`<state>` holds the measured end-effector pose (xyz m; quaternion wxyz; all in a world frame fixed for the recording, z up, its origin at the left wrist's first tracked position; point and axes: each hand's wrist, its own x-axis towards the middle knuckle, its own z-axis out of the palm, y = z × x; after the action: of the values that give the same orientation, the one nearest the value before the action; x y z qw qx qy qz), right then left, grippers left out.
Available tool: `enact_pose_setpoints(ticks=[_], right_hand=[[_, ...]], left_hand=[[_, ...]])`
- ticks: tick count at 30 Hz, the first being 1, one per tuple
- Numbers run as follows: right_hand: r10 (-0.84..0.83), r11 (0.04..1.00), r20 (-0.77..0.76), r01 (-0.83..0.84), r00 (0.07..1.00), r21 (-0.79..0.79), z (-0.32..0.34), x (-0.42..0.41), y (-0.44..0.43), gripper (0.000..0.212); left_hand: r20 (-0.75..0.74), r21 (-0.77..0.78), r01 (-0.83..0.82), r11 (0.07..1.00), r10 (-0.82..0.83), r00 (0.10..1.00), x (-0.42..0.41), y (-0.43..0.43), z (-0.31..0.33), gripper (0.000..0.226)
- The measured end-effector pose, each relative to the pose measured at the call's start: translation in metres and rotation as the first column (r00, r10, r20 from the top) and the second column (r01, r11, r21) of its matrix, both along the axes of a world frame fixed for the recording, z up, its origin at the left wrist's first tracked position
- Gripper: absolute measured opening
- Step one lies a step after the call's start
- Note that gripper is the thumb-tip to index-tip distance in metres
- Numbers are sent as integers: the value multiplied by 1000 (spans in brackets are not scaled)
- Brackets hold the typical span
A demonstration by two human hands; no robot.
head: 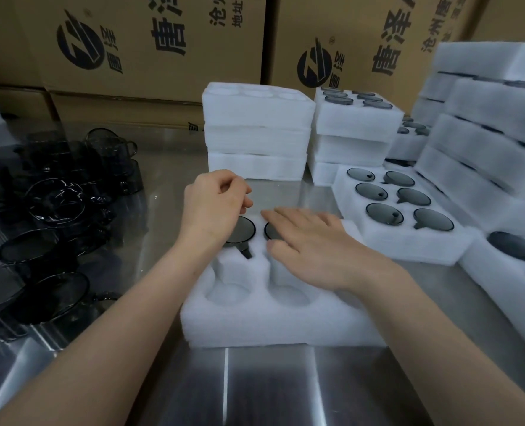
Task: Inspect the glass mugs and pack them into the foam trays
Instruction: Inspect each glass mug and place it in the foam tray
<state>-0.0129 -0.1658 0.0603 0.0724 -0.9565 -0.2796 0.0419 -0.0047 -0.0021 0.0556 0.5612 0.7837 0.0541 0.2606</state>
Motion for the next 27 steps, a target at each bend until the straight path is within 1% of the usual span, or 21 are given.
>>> enact_pose_setpoints(ticks=[3, 5, 7, 9, 10, 11, 14, 16, 18, 21, 24, 27], right_hand=[[-15, 998, -25, 13, 1000, -58, 0, -1, 2, 60], [-23, 998, -13, 23, 1000, -53, -1, -1, 1, 60], [-24, 999, 37, 25, 999, -27, -2, -2, 2, 58], [-27, 999, 97, 25, 995, 24, -2, -1, 2, 56], [-33, 998, 116, 26, 993, 60, -2, 1, 2, 55], [-39, 995, 126, 28, 991, 91, -1, 2, 2, 54], [-45, 991, 137, 27, 990, 133, -3, 5, 2, 50], [-43, 989, 134, 23, 990, 148, -5, 5, 1, 49], [-45, 986, 125, 24, 991, 164, -6, 6, 0, 48], [-46, 984, 130, 23, 990, 177, -6, 8, 0, 46], [-46, 981, 139, 19, 989, 191, -7, 8, 0, 43], [-37, 979, 143, 7, 989, 205, -7, 8, 0, 41]], left_hand=[[-2, 39, 1, 999, -1, 1000, 1, -1, -1, 26], [-6, 65, 0, 998, 0, 1000, 1, -1, -2, 25], [6, 101, -6, 995, 5, 1000, -1, -2, 0, 24], [28, 195, -56, 979, 51, 998, -3, -2, 3, 24], [41, 270, -100, 958, 93, 995, -3, -2, 5, 24], [60, 358, -154, 921, 142, 988, -4, 1, 7, 22], [114, 582, -298, 756, 286, 951, 2, 18, 13, 21], [59, 685, -321, 654, 389, 919, 13, 35, 17, 30], [-28, 771, -302, 561, 504, 863, 26, 53, 19, 41], [-132, 872, -208, 443, 622, 772, 45, 79, 20, 52], [-197, 919, -113, 377, 689, 698, 59, 98, 18, 54], [-190, 945, -72, 319, 715, 673, 65, 109, 16, 49]])
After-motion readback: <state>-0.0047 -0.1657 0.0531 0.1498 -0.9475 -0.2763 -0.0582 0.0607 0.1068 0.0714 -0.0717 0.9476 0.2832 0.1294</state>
